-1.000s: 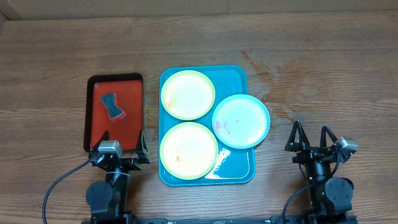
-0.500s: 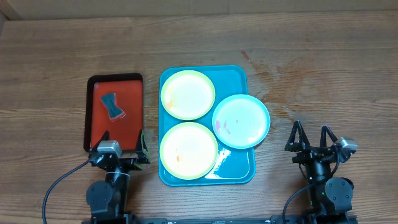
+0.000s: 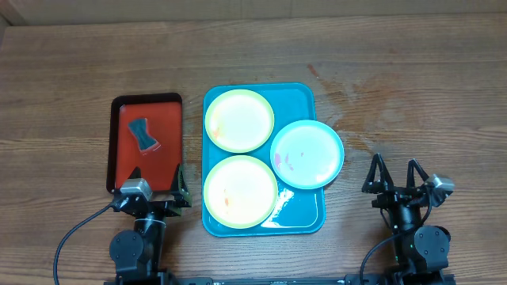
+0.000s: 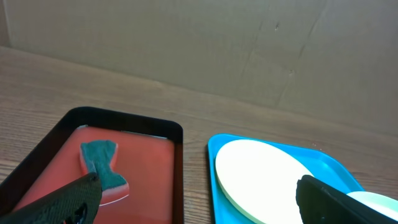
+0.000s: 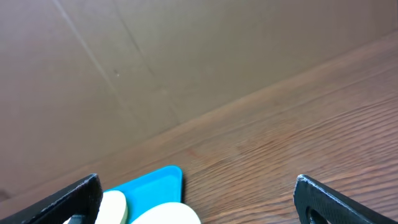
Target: Clean dirty plates on tray and stack at the side
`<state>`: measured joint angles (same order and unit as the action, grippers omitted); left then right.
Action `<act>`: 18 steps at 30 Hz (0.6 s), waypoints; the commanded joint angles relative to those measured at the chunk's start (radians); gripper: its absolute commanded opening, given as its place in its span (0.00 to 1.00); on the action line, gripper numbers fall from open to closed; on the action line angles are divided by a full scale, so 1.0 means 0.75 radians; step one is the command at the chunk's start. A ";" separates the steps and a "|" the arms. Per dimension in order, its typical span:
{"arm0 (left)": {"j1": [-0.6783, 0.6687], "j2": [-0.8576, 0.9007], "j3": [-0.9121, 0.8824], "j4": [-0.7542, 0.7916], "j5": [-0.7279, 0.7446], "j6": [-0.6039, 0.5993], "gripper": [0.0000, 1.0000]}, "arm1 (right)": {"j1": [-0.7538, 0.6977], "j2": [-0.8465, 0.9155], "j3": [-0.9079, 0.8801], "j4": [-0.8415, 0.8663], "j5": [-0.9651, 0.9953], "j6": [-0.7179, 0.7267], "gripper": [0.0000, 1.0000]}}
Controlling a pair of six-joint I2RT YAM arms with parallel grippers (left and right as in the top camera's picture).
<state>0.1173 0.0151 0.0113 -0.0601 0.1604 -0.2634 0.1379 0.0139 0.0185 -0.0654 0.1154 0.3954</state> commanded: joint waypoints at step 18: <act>0.000 1.166 1.462 -1.329 0.276 0.030 1.00 | -0.005 1.233 1.463 -1.098 -0.553 -0.132 1.00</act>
<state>0.1173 0.7551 0.9497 -0.9730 0.3565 -0.2634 0.1379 0.8669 1.0641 -0.8871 -0.1490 0.3172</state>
